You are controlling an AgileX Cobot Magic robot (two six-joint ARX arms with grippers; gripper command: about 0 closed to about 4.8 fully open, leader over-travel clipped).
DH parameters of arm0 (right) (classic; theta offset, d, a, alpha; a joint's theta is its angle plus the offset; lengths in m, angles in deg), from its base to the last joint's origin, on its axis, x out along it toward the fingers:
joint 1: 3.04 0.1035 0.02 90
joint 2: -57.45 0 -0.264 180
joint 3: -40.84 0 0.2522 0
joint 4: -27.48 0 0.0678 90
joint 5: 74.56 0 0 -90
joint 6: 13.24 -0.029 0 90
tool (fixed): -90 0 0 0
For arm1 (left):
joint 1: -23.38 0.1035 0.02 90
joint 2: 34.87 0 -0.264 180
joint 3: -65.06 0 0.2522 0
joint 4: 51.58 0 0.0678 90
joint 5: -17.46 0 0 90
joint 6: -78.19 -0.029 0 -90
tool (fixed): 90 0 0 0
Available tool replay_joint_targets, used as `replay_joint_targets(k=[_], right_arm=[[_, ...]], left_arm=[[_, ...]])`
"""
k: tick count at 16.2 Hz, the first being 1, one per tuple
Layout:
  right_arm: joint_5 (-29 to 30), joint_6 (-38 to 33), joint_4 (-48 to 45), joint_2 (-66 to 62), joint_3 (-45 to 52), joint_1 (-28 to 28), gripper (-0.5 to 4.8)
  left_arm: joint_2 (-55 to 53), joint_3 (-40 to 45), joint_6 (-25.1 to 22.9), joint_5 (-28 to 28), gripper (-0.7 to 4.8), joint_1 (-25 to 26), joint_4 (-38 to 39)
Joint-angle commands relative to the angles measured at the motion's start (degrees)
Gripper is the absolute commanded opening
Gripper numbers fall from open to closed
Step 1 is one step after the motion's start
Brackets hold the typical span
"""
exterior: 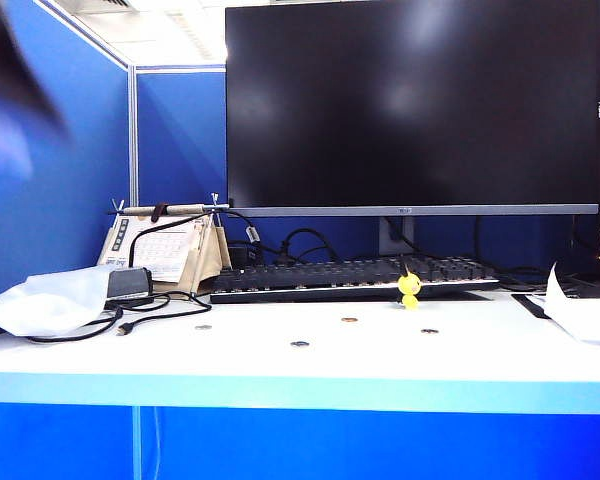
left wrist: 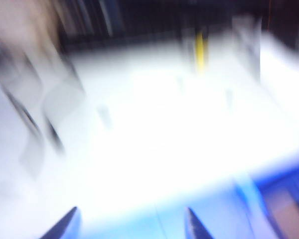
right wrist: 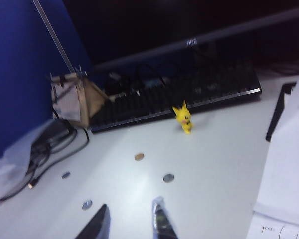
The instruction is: Pick up the doll and place it on the similarly colored coin.
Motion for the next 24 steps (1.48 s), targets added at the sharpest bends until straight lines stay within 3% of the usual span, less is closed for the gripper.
replay_joint_targets(k=[1, 5, 9, 11, 14, 17, 21, 24], right_arm=[[0.0, -1.2, -2.5, -0.9, -2.1, 1.6, 1.73], [-0.7, -0.2, -9.5, -11.4, -8.4, 5.3, 1.91], [-5.8, 5.9, -15.7, -37.1, -19.7, 10.6, 3.11], [-8.6, 7.0, -18.8, -48.5, -25.3, 14.1, 3.21], [-18.8, 15.1, -26.5, -70.1, -37.6, 21.2, 3.96], [-35.9, 22.4, -35.0, -87.3, -47.8, 25.4, 4.79], [-40.6, 19.6, -38.1, -98.9, -52.3, 25.5, 4.79], [-40.6, 18.6, -40.0, -106.8, -53.0, 24.6, 4.79]], left_arm=[[-11.7, -4.4, -0.2, -7.2, 2.78, 0.0, -1.9], [-14.8, -6.4, -0.1, -6.3, 2.77, 0.0, -10.0], [-14.8, -6.4, -0.2, -5.2, 2.77, 0.0, -14.7], [-14.8, -6.4, -0.2, -5.3, 2.77, 0.0, -14.5], [-14.9, -6.4, -0.3, -7.4, 2.77, 0.0, -12.6], [-14.8, -6.4, -0.5, -9.7, 2.77, 0.0, -8.3], [-14.8, -6.4, -2.0, -9.7, 2.77, 0.0, -4.8], [-14.8, -6.4, -4.2, -9.7, 2.77, 0.0, -5.4]])
